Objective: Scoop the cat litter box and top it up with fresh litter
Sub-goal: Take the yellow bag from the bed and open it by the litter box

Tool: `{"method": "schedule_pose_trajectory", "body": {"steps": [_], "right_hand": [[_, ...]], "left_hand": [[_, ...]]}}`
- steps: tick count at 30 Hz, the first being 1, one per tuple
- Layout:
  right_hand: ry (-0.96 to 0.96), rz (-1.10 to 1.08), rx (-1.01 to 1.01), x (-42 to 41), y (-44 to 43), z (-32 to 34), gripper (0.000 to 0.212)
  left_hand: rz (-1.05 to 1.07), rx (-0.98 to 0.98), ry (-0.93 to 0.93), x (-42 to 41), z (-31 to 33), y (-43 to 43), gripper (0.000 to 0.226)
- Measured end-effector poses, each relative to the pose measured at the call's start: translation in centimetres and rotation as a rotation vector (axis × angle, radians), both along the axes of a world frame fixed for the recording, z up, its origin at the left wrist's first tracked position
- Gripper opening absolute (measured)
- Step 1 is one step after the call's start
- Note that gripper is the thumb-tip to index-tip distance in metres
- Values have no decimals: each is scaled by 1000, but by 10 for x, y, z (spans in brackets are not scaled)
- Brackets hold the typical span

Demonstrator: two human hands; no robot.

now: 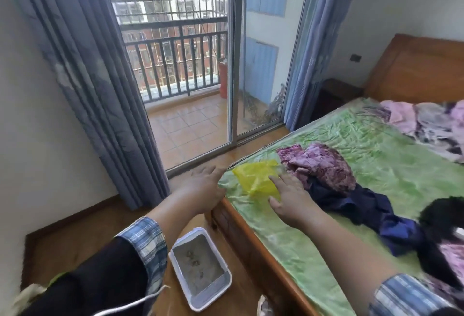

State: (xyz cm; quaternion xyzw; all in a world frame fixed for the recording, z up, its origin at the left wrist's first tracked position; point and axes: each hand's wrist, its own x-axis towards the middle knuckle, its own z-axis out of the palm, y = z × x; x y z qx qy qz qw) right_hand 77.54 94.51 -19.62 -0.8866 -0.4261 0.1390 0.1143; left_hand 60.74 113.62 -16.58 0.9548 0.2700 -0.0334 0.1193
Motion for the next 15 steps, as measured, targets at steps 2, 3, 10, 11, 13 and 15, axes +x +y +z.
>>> {"method": "schedule_pose_trajectory", "body": {"steps": [2, 3, 10, 11, 13, 15], "right_hand": [[-1, -20, -6, 38, 3, -11, 66], [6, -30, -5, 58, 6, -17, 65], [123, -64, -30, 195, 34, -57, 66], [141, -65, -34, 210, 39, -64, 66], [182, -70, -56, 236, 51, -80, 66], [226, -77, -86, 255, 64, -100, 66]], "left_hand": [[-18, -12, 24, 44, -15, 12, 63], [-28, -11, 33, 67, -22, 17, 63], [22, -49, 132, 197, -65, 47, 63], [26, -54, 151, 210, -72, 52, 63], [38, -88, 178, 233, -87, 61, 63], [64, -132, 193, 251, -101, 69, 61]]}}
